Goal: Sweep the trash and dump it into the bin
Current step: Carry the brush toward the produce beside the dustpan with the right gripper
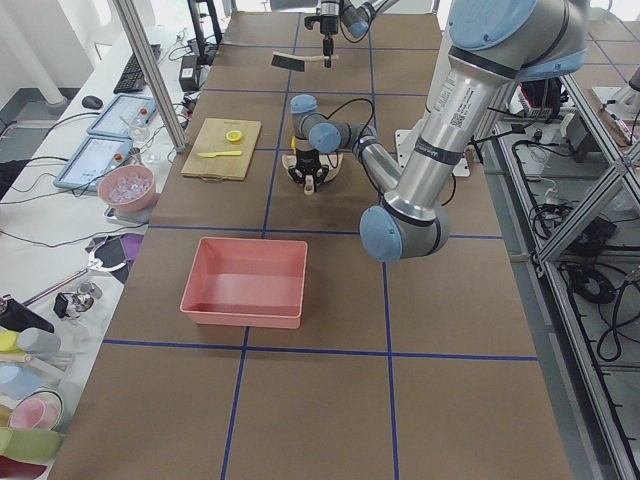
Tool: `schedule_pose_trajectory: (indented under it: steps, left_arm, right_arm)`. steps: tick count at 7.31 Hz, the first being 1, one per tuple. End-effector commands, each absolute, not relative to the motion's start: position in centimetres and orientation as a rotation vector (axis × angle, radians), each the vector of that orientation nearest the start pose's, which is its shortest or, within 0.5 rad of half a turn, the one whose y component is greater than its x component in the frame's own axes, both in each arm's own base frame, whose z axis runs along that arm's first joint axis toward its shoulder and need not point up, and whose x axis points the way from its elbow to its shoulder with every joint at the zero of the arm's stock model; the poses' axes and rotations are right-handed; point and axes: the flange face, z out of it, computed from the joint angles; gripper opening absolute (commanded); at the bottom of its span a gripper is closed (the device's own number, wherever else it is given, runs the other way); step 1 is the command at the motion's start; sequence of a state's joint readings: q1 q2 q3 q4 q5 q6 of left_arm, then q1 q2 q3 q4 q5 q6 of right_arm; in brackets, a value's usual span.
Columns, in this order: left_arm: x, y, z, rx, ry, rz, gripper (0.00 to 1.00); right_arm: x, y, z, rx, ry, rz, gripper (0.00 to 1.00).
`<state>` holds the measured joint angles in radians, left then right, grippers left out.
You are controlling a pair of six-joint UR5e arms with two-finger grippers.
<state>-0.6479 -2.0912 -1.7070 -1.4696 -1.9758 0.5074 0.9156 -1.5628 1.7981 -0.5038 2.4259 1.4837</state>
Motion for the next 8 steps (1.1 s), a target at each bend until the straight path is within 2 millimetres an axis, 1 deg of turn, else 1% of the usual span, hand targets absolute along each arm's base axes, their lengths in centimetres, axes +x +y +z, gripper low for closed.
schedule_pose_trajectory:
  steps: [1,3,4,5,6,7,8]
  left_arm:
    - [46.5,-47.0,31.6,0.503,0.55,1.481,0.0]
    - [46.3,-47.1,31.7,0.503,0.55,1.48,0.0]
    - [46.3,-47.1,31.8,0.501,0.55,1.48,0.0]
    - [46.3,-47.1,31.8,0.501,0.55,1.48,0.0]
    - [46.3,-47.1,31.8,0.501,0.55,1.48,0.0]
    - [46.3,-47.1,31.8,0.502,0.548,1.479,0.0]
    - [46.3,-47.1,31.7,0.503,0.548,1.479,0.0]
  right_arm:
    - [-24.9,-40.8,41.9,-0.046,-1.392,0.095,0.0]
    - [-25.1,-40.7,41.0,-0.059,-1.395,0.08,0.0]
    - [-27.3,-39.9,41.4,-0.102,-1.381,0.047,0.0]
    - [-30.5,-39.9,40.1,-0.134,-1.376,0.011,0.0]
    - [-35.4,-39.0,37.8,-0.196,-1.345,-0.031,0.0]
    - [-39.5,-38.3,35.7,-0.243,-1.295,-0.042,0.0]
    - [-40.9,-37.9,34.7,-0.177,-1.296,-0.025,0.0]
